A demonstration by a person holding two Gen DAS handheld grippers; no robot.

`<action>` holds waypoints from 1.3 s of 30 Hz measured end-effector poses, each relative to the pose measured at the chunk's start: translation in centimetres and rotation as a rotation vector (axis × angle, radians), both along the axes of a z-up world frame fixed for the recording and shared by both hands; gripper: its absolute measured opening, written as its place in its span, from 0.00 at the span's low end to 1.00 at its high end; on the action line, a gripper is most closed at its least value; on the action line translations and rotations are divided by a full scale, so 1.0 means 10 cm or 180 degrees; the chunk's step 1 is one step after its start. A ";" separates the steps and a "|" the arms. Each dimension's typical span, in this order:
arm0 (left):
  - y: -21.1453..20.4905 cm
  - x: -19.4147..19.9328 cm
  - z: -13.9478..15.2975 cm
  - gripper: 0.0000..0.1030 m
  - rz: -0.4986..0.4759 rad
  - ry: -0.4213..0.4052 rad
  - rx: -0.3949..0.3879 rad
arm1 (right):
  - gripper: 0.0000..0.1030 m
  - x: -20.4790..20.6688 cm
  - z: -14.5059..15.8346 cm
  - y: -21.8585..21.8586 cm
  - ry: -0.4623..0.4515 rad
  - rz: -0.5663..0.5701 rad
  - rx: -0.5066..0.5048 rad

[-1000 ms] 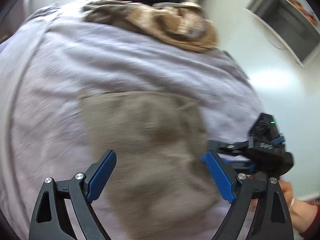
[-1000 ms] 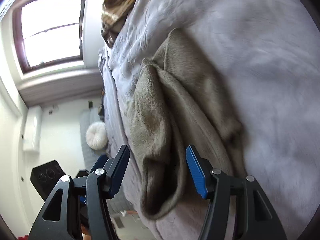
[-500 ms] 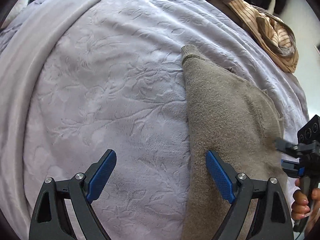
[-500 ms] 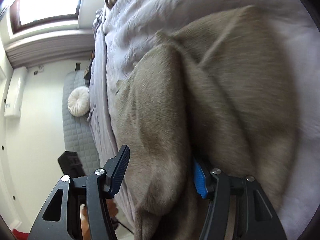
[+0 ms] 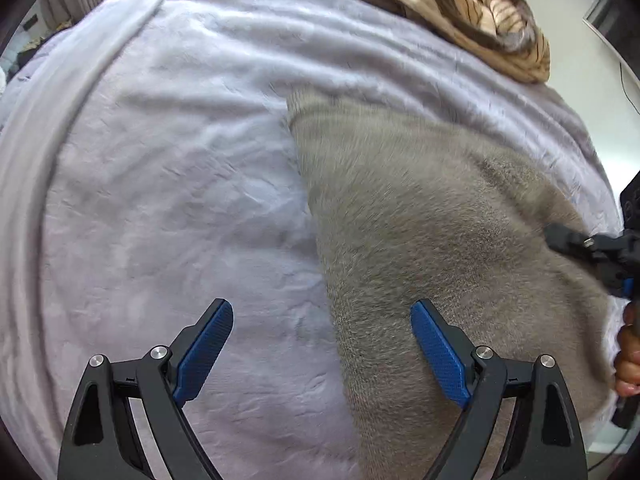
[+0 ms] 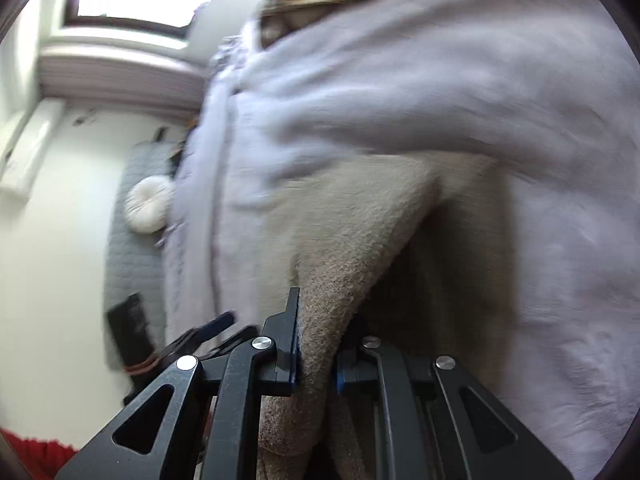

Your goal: Fold small clothes

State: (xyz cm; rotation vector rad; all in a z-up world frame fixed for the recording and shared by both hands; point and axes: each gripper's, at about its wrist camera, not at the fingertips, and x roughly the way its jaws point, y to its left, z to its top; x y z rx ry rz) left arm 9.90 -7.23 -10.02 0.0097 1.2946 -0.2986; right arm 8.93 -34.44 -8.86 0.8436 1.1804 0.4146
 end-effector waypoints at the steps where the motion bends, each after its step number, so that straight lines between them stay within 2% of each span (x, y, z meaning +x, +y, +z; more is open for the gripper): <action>1: 0.01 -0.01 -0.03 0.90 0.0018 0.0027 -0.0009 | 0.13 -0.02 -0.10 -0.04 0.0061 -0.0031 -0.0059; 3: 0.01 -0.01 -0.07 0.90 0.0042 0.0068 -0.0048 | 0.13 -0.06 -0.33 -0.10 0.0190 -0.0084 -0.0184; 5: 0.02 -0.02 -0.04 0.90 0.0033 0.0058 -0.0017 | 0.13 -0.13 -0.42 -0.16 0.0243 -0.0208 -0.0071; 8: 0.04 -0.08 0.08 0.90 -0.0002 -0.0023 0.0100 | 0.13 -0.17 -0.31 -0.17 0.0207 -0.0263 -0.0071; 10: 0.07 -0.09 0.15 0.90 -0.0017 -0.0114 0.0161 | 0.13 -0.17 -0.15 -0.15 0.0068 -0.0221 -0.0101; 13: 0.05 -0.08 0.10 0.90 -0.0058 -0.0086 0.0248 | 0.14 -0.16 0.01 -0.12 -0.0042 -0.0098 -0.0518; 15: 0.05 -0.09 0.07 0.90 -0.0021 -0.0042 0.0243 | 0.21 -0.11 -0.11 -0.09 0.0210 -0.0011 -0.1009; 18: 0.09 -0.11 0.15 0.90 0.0047 -0.0046 0.0230 | 0.24 -0.20 -0.10 -0.26 0.0326 -0.0228 -0.0980; 21: 0.16 -0.17 0.24 0.90 0.0037 -0.0071 0.0246 | 0.24 -0.39 0.05 -0.43 0.0371 -0.0420 -0.1055; 22: 0.20 -0.20 0.28 0.90 0.0041 -0.0080 0.0252 | 0.21 -0.45 0.11 -0.45 0.0348 -0.0440 -0.1024; 24: 0.24 -0.26 0.33 0.90 0.0067 -0.0068 0.0235 | 0.15 -0.59 0.24 -0.42 0.0245 -0.0366 -0.0906; 29: 0.11 -0.46 0.23 0.90 -0.0015 0.0036 0.0252 | 0.14 -0.87 0.46 0.04 0.0012 0.0042 -0.0806; 31: 0.05 -0.59 0.09 0.90 -0.0088 0.0133 0.0302 | 0.14 -0.94 0.41 0.22 0.0015 0.0199 -0.0928; 33: 0.03 -0.69 -0.02 0.90 -0.0137 0.0155 0.0333 | 0.14 -1.04 0.24 0.36 0.0123 0.0358 -0.1257; 35: 0.03 -0.78 -0.09 0.90 -0.0210 0.0159 0.0375 | 0.06 -1.11 0.04 0.37 0.0273 0.0397 -0.1475; 37: 0.06 -0.84 -0.10 0.90 -0.0234 0.0184 0.0363 | 0.00 -1.21 -0.12 0.25 0.0365 0.0280 -0.1367; 39: 0.09 -0.85 -0.10 0.90 -0.0231 0.0221 0.0356 | 0.00 -1.29 -0.15 0.13 0.0399 0.0151 -0.1223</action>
